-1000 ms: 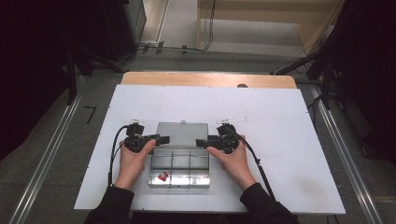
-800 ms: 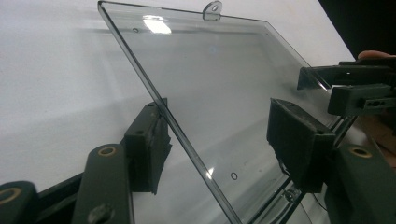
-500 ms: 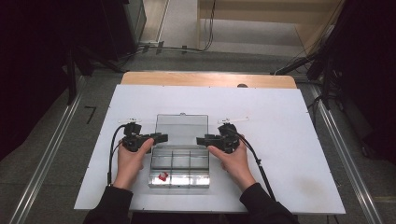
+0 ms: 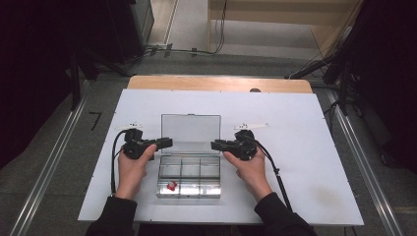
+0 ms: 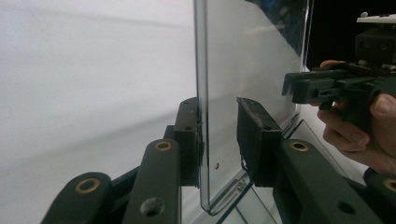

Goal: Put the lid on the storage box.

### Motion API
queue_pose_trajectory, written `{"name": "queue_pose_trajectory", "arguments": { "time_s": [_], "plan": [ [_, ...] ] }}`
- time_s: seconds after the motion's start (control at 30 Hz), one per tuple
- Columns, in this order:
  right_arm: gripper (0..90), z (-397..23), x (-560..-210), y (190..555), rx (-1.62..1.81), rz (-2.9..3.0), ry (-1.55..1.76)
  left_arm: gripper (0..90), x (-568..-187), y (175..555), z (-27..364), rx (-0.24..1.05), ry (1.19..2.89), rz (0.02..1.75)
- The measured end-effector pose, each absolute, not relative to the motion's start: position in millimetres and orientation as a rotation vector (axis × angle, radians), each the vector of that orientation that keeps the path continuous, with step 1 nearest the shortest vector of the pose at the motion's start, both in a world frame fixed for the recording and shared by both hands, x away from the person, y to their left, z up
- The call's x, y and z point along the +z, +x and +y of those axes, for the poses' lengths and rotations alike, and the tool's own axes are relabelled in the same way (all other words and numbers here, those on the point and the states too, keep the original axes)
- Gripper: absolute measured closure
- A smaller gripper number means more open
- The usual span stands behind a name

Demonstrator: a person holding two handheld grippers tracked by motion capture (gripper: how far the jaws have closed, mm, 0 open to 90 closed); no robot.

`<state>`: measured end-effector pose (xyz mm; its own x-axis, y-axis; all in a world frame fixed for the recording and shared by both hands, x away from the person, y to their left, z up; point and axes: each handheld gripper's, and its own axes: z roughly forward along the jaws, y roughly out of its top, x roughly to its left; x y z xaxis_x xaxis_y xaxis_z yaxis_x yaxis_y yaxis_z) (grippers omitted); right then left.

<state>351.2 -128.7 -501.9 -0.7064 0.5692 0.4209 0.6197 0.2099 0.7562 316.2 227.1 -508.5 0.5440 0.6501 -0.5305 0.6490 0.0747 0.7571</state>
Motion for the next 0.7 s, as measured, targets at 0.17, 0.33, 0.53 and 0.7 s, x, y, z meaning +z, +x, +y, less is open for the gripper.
{"name": "queue_pose_trajectory", "arguments": {
  "time_s": [0.17,0.33,0.53,0.7],
  "plan": [
    [73.9,-131.4,-501.2,348.2,-1.576,-2.421,-1.147,71.3,-506.8,315.0,227.7,0.009,1.617,1.103],
    [74.7,-132.4,-500.3,345.0,-1.610,-2.457,-1.103,67.8,-500.5,314.7,224.7,0.044,1.633,1.086],
    [74.3,-131.6,-499.2,339.9,-1.641,-2.521,-1.075,65.0,-495.8,312.3,223.4,0.095,1.611,1.061],
    [74.0,-131.5,-498.0,338.5,-1.638,-2.535,-1.070,66.8,-495.0,310.0,223.8,0.099,1.615,1.047]
  ]
}}
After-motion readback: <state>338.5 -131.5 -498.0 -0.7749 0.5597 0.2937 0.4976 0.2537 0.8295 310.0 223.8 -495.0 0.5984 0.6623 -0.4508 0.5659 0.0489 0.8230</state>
